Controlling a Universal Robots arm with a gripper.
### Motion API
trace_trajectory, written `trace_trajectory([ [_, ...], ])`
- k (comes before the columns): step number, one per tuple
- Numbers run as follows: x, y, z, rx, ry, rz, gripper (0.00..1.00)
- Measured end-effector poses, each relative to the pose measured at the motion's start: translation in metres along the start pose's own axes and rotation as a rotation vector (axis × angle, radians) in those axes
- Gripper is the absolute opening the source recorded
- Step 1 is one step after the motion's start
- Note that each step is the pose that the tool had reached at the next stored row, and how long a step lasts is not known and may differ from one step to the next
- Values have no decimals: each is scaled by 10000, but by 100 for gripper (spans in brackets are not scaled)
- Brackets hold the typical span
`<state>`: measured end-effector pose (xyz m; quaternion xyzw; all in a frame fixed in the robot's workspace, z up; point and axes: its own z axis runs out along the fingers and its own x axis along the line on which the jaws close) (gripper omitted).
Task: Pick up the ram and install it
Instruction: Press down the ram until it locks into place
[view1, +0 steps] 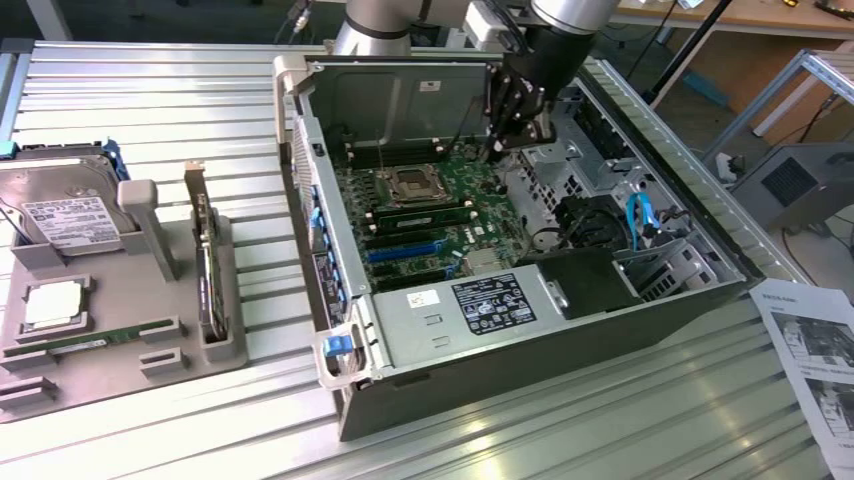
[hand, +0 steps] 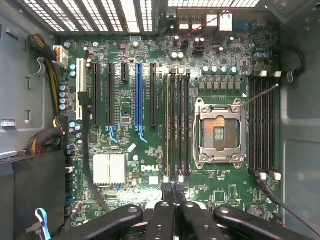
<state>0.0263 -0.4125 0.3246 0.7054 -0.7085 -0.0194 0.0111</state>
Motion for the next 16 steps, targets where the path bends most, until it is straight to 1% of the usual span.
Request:
trace_trajectory([
  [16,3,-12,278,0,-1,0,11],
])
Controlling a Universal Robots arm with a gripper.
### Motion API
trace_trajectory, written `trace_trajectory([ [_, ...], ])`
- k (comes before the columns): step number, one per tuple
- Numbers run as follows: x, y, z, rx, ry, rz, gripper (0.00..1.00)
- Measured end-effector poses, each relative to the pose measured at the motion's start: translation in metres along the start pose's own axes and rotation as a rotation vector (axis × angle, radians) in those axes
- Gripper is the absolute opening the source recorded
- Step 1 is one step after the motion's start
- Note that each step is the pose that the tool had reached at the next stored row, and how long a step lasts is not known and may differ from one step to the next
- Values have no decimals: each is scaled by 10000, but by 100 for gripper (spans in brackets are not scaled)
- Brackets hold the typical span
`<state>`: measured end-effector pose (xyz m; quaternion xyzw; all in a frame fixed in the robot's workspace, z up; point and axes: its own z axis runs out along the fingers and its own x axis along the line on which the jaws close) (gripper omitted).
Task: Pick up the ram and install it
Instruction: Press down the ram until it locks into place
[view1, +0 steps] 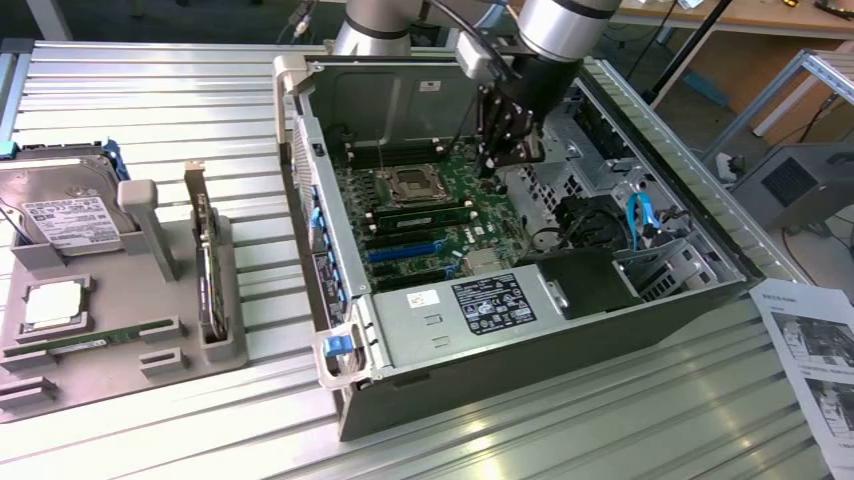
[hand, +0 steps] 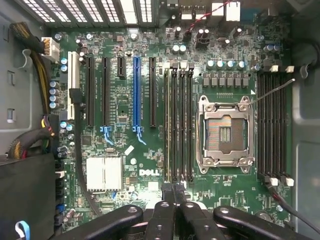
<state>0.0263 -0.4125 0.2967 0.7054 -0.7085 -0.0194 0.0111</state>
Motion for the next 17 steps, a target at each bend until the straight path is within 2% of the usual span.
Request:
trace_trajectory([
  [17,3,-13,299,0,8,2,11],
])
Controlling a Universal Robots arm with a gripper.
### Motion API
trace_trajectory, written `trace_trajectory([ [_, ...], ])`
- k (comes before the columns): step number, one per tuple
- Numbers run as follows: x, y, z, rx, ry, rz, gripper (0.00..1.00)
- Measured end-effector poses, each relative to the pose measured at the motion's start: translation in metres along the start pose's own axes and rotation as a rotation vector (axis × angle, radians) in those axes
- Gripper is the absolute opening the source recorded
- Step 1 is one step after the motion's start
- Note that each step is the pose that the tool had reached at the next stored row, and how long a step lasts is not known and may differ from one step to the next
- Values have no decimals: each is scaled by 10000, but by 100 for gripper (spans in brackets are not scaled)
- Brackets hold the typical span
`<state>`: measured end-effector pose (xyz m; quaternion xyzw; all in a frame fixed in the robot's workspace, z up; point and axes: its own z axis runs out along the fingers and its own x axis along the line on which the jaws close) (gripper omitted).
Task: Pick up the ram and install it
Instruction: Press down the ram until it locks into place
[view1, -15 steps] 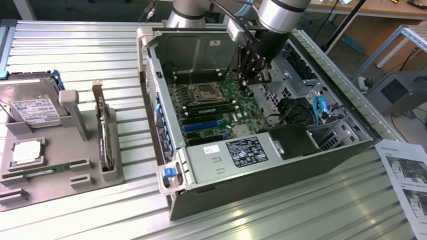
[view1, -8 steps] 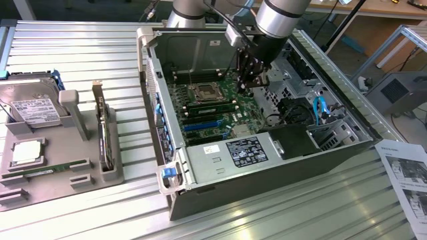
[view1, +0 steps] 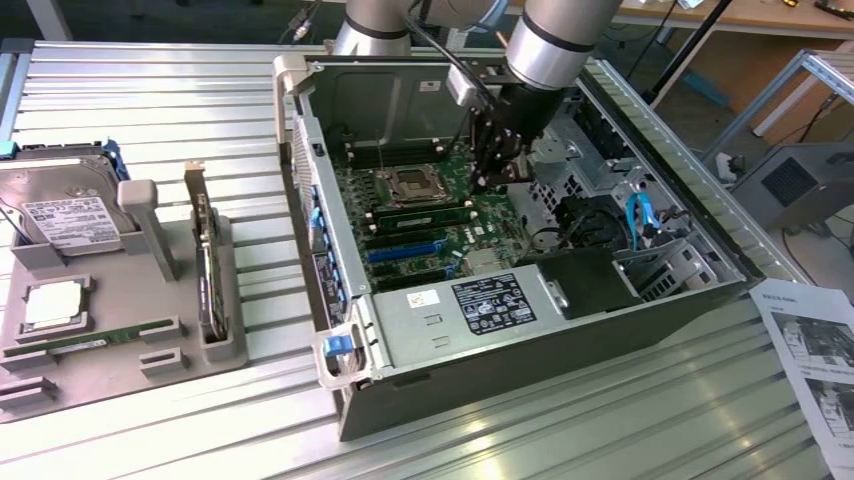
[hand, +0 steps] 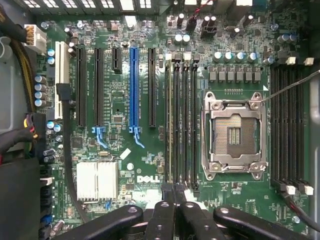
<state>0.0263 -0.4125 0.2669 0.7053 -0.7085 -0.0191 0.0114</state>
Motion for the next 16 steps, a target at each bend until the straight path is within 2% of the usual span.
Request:
trace_trajectory([
  [4,1,-4,85,0,-1,1,11],
  [16,3,-11,247,0,-1,7,11],
])
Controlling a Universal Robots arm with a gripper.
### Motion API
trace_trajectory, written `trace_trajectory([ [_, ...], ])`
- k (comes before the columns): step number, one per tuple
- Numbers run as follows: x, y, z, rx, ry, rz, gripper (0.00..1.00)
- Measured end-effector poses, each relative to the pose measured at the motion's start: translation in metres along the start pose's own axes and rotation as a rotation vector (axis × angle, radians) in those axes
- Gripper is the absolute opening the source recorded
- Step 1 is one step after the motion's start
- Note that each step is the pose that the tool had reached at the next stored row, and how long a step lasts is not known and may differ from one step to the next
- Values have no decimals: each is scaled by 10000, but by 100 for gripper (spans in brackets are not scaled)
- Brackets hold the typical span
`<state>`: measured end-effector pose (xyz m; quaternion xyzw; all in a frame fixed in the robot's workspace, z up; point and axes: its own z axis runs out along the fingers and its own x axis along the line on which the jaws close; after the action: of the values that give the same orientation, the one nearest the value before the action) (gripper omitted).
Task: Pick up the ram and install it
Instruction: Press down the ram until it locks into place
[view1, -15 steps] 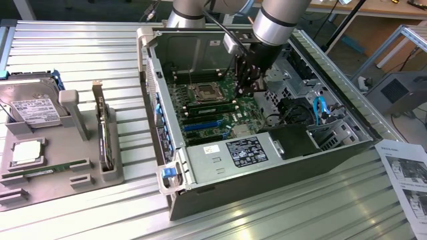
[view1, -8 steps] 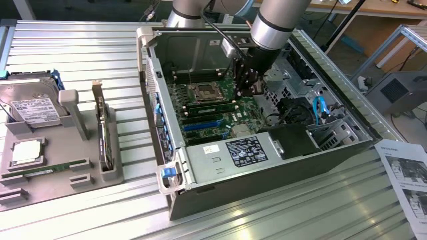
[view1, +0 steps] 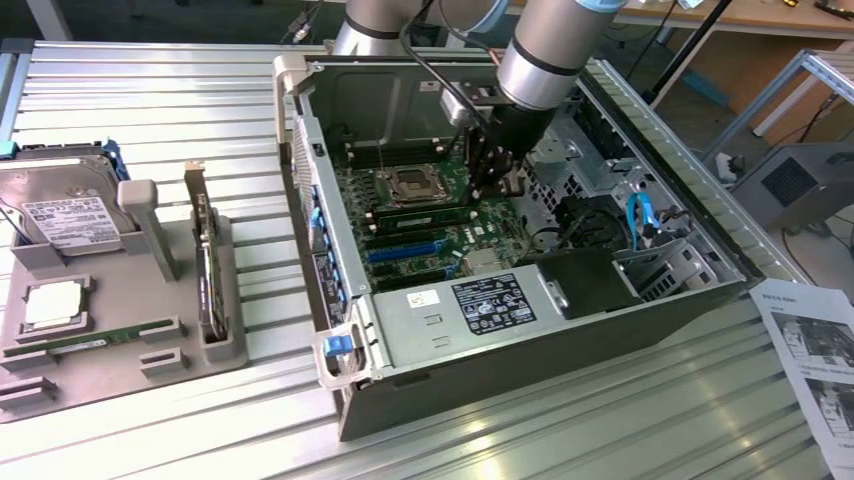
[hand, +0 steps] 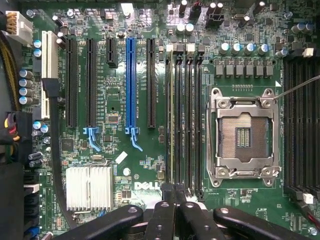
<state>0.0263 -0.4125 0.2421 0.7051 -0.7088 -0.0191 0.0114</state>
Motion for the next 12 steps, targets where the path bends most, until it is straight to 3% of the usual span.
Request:
trace_trajectory([
  [12,1,-3,62,0,-1,1,11],
])
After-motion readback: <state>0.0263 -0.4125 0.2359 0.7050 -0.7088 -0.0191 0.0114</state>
